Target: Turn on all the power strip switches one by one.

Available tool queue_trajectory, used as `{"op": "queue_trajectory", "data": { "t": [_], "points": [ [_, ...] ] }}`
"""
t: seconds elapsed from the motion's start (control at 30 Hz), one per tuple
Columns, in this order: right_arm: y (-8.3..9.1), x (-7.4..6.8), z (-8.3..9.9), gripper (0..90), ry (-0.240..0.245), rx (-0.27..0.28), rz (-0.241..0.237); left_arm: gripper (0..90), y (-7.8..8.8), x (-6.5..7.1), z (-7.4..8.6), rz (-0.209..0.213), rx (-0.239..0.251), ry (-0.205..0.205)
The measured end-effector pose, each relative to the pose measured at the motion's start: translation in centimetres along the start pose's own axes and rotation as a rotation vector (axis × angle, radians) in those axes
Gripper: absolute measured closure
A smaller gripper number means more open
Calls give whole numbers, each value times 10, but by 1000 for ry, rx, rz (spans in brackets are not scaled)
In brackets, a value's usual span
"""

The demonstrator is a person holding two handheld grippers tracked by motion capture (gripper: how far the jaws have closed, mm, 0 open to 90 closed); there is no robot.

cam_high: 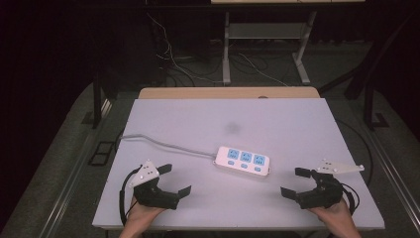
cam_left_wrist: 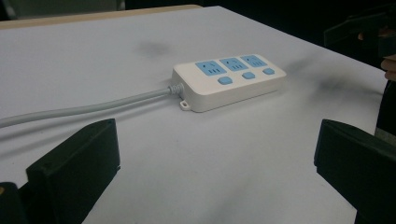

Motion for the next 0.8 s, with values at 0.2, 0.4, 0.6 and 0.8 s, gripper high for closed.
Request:
{"op": "queue_trajectory", "data": {
  "t": [0.2, 0.4, 0.6, 0.8],
  "points": [
    [-1, 1, 1, 8, 2, -12, 6, 0, 1, -1, 0, -3, 0, 4],
    [-3, 0, 2, 8, 2, -22, 4, 0, 1, -2, 1, -1, 0, 8],
    [-1, 1, 1, 8, -2, -19, 11, 0, 2, -2, 0, 4, 5, 9],
    [3, 3, 1, 8, -10, -22, 24, 0, 2, -5, 1, 3, 3, 10]
  ]
}}
Point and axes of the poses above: each handheld gripper's, and its own axes: y roughly backward along the jaws, z roughly out of its underside, x roughly to its right, the point moved 6 cm from there along -y, roughly forward along the jaws, and after that the axes turned 6 degrees about -x, right-handed, at the moved point
